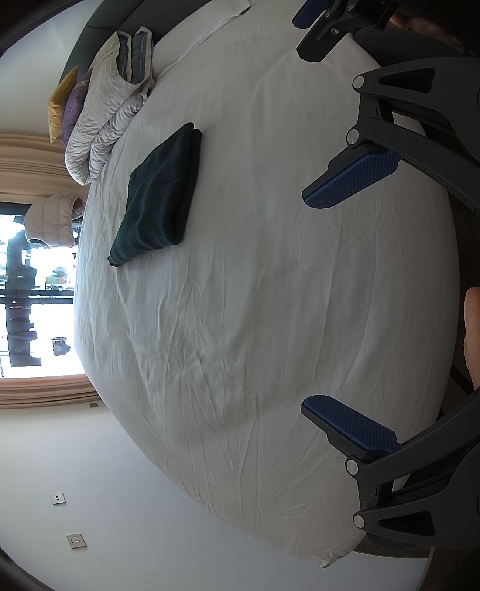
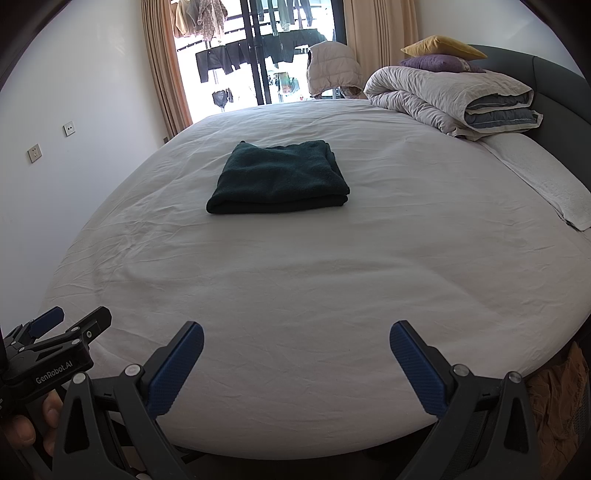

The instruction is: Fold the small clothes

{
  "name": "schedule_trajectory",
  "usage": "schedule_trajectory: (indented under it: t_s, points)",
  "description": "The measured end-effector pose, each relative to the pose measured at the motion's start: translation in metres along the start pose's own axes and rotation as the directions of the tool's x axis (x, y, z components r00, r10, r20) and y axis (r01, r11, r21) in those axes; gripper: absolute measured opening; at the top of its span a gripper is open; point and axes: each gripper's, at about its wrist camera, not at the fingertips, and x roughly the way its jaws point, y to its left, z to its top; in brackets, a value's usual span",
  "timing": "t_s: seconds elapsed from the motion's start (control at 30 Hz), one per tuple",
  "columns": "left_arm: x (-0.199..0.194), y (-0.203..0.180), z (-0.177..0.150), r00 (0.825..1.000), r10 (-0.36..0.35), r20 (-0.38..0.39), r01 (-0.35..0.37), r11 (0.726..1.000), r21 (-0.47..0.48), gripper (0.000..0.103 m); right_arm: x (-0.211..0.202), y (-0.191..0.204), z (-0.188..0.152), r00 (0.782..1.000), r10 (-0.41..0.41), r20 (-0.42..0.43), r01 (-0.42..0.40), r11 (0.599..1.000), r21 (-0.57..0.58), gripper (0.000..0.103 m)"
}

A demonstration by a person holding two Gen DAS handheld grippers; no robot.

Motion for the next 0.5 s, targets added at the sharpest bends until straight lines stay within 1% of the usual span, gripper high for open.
schedule_trajectory:
  t_s: [0.5]
  points:
    - [0.0030, -0.0016, -0.0008, 1.000, 0.000, -0.010, 0.000, 1.000, 0.000, 0.103, 0.0017, -0.0023, -0.0055, 1.000, 0.001, -0.006, -0.001, 1.000, 0.003, 0.103]
